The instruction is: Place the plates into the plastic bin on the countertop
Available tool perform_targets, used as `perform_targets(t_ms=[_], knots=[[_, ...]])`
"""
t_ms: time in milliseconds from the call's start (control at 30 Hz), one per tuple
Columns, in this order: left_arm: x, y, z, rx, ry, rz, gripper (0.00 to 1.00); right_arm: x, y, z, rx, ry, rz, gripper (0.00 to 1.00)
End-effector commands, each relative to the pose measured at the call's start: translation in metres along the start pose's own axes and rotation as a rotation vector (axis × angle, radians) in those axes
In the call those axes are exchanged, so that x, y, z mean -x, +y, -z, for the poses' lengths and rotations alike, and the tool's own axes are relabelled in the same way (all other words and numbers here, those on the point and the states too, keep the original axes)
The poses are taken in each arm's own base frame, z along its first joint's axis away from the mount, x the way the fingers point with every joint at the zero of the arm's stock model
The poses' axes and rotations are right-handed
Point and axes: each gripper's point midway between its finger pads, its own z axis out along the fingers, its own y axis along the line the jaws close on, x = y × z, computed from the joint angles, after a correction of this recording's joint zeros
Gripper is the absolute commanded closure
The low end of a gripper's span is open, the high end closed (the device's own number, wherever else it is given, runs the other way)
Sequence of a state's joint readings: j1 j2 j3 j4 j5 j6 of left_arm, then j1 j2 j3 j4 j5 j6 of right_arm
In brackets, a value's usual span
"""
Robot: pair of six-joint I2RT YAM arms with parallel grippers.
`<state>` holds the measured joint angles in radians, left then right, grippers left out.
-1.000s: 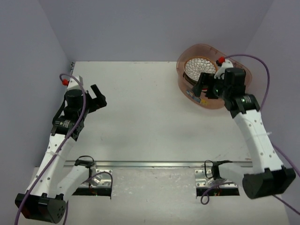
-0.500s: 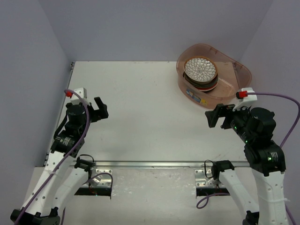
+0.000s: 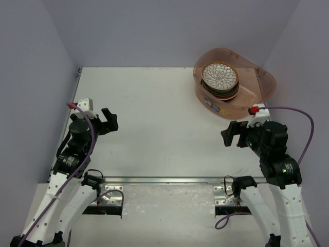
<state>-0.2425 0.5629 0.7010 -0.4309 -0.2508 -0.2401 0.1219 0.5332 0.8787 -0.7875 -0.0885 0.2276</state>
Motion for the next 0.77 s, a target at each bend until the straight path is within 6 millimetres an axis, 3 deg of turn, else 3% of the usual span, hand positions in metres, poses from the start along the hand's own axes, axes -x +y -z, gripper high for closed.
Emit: perform_targets(t_ms=[0,200,733], knots=[[0.008,0.0,-0.001,0.011,-0.034,-0.002,0.0,0.019,0.007,-0.002,0.035,-0.075,0.001,0.01],[0.013,0.009,0.004,0.062,-0.054,0.011,0.0,0.016,0.009,-0.011,0.049,-0.056,-0.021,0.01],[0.014,0.005,0.007,0.047,-0.063,0.01,0.0,0.019,0.002,-0.015,0.007,-0.076,-0.037,0.01]])
